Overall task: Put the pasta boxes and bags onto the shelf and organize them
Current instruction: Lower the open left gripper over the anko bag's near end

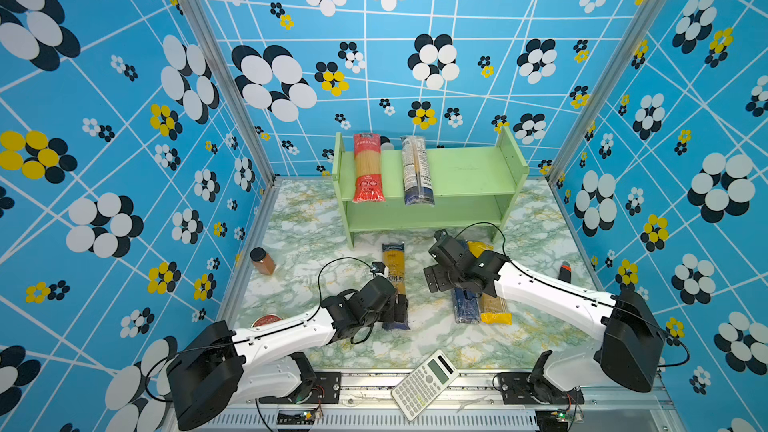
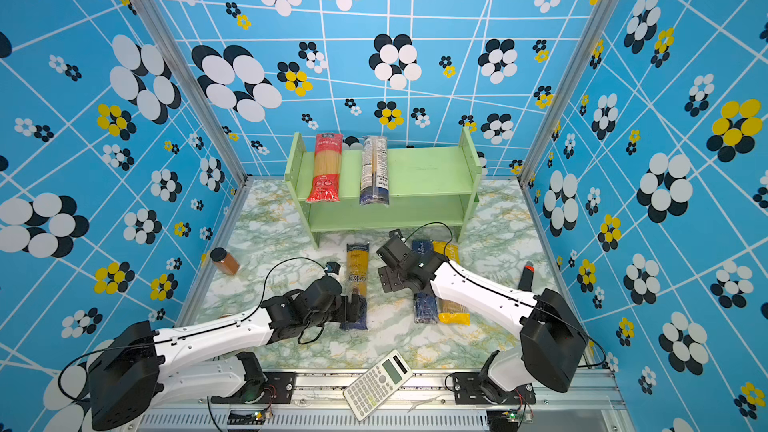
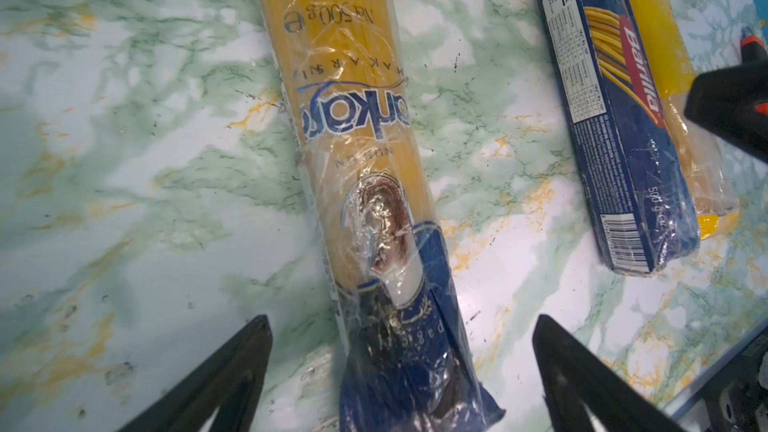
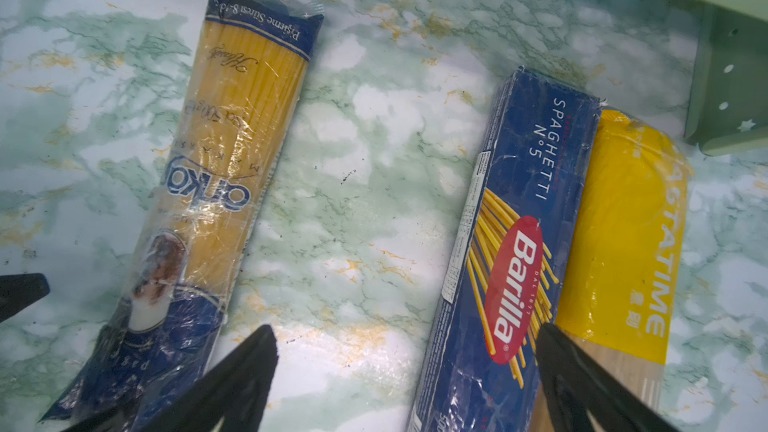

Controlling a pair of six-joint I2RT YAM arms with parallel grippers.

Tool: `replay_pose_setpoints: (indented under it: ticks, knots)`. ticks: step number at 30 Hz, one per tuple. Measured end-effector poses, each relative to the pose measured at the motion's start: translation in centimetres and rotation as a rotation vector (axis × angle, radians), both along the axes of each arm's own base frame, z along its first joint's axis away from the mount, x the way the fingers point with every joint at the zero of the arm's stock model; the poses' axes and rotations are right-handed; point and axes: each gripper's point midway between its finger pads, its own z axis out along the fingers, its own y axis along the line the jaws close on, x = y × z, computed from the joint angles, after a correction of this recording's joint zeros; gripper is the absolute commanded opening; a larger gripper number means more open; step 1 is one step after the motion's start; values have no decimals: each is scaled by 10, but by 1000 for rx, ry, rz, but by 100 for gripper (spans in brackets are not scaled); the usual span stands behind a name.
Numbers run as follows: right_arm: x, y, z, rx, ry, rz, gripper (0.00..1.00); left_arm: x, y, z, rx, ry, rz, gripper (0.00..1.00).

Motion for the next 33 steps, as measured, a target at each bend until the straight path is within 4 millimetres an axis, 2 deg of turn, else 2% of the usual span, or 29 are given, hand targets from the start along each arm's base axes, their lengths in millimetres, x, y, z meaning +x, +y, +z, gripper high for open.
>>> replay_pose_setpoints:
  ticks: [11, 22, 33]
  knots:
    - [-4, -15, 2, 12, -10, -19, 99, -7, -18, -20, 50, 81, 6, 99]
    - [-4, -19, -1, 16, -11, -29, 99, -10, -3, -37, 125, 115, 98, 99]
    - [-2, -22, -3, 15, -9, -37, 99, -11, 1, -40, 154, 125, 139, 99]
